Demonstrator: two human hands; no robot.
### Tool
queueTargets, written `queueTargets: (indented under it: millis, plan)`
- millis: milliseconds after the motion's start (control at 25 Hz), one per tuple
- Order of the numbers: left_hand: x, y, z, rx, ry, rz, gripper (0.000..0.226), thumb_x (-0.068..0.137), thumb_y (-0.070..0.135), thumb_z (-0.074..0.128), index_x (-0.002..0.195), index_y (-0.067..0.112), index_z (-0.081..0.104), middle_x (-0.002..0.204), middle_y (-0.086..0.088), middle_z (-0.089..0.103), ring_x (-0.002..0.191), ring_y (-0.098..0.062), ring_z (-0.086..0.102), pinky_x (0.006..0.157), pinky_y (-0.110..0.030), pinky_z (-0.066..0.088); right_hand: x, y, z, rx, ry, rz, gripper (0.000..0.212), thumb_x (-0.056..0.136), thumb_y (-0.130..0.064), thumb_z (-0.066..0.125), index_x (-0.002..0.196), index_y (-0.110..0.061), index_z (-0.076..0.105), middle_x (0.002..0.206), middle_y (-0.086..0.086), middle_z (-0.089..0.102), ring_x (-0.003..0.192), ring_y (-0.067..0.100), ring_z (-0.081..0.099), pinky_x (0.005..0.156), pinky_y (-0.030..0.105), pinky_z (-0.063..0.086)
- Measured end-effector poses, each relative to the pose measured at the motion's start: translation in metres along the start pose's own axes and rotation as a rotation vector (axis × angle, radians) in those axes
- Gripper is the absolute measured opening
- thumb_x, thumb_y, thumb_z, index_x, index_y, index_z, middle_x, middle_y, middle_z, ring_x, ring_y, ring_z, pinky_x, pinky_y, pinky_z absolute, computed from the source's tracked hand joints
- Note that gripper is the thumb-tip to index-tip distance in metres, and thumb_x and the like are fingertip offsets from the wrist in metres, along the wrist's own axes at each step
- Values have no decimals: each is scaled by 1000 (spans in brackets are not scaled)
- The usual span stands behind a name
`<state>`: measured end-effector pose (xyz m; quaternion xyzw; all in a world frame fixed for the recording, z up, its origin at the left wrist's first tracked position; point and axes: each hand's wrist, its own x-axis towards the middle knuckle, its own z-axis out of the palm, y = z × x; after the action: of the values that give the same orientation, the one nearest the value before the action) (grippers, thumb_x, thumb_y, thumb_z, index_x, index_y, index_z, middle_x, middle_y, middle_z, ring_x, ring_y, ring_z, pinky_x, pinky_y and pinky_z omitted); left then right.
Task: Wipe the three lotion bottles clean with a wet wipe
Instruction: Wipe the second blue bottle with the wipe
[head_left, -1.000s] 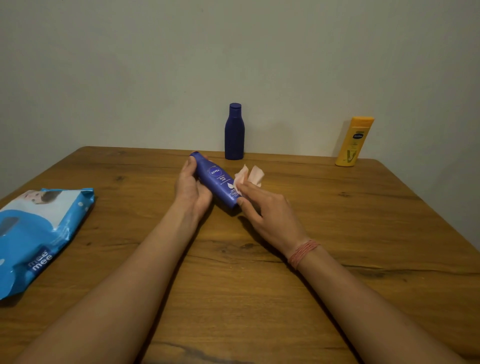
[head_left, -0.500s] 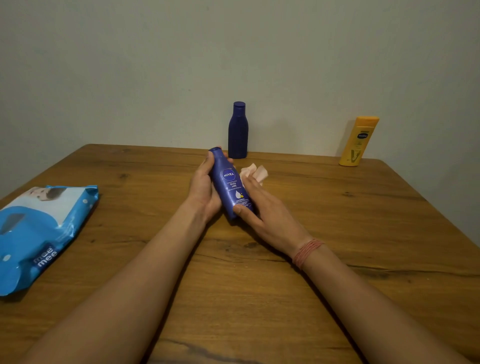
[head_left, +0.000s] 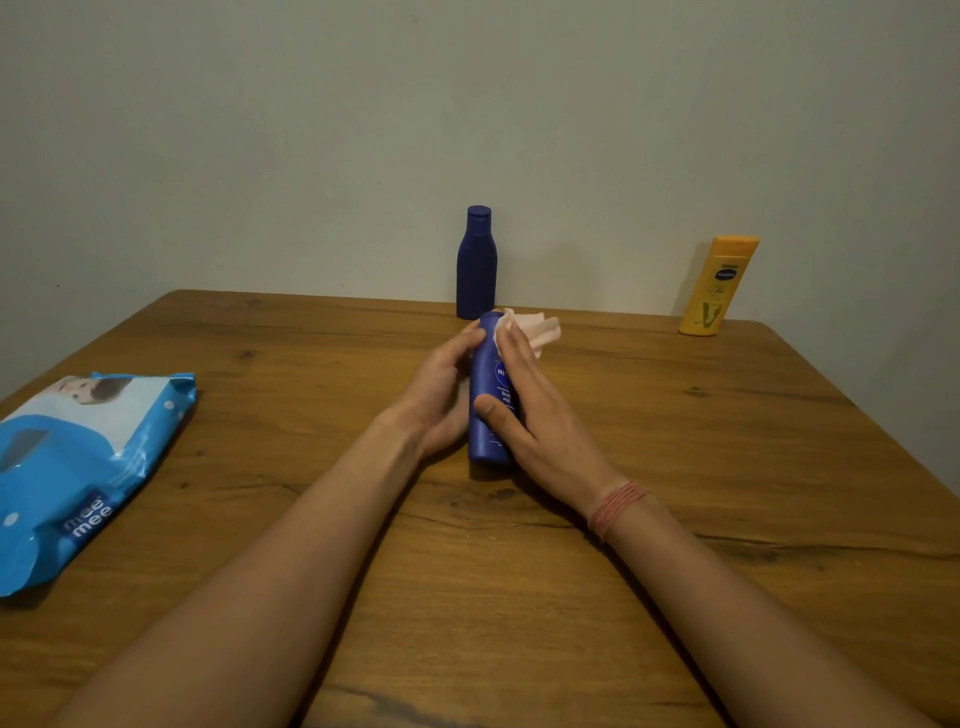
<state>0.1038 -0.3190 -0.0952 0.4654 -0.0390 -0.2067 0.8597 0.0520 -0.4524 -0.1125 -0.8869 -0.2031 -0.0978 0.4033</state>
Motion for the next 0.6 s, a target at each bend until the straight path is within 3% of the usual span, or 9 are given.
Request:
queueTargets:
  millis: [160,400,600]
  plan:
    - [-2,-1,0,115,-46,-46,35,101,35,51,122,9,63,99,-10,71,86,-20,71,72,-32,58,0,-1,0,-120,-5,-94,77,93,-63,32,156,-30,2,164,-12,-4,150,8,-3,123,43,14]
    - [1,3,-3,45,-35,17,42,98,34,55,138,19,56,116,-12,66,91,-23,68,74,-35,59,1,2,-5,41,45,-22,69,98,-52,35,156,-31,4,161,-17,1,148,3,7,121,41,23]
    - [-1,0,0,195,-91,-11,35,100,38,51,126,16,62,106,-9,70,91,-20,69,79,-33,57,2,3,-3,-49,63,-111,66,98,-57,30,155,-31,10,164,-12,4,150,5,0,123,45,16]
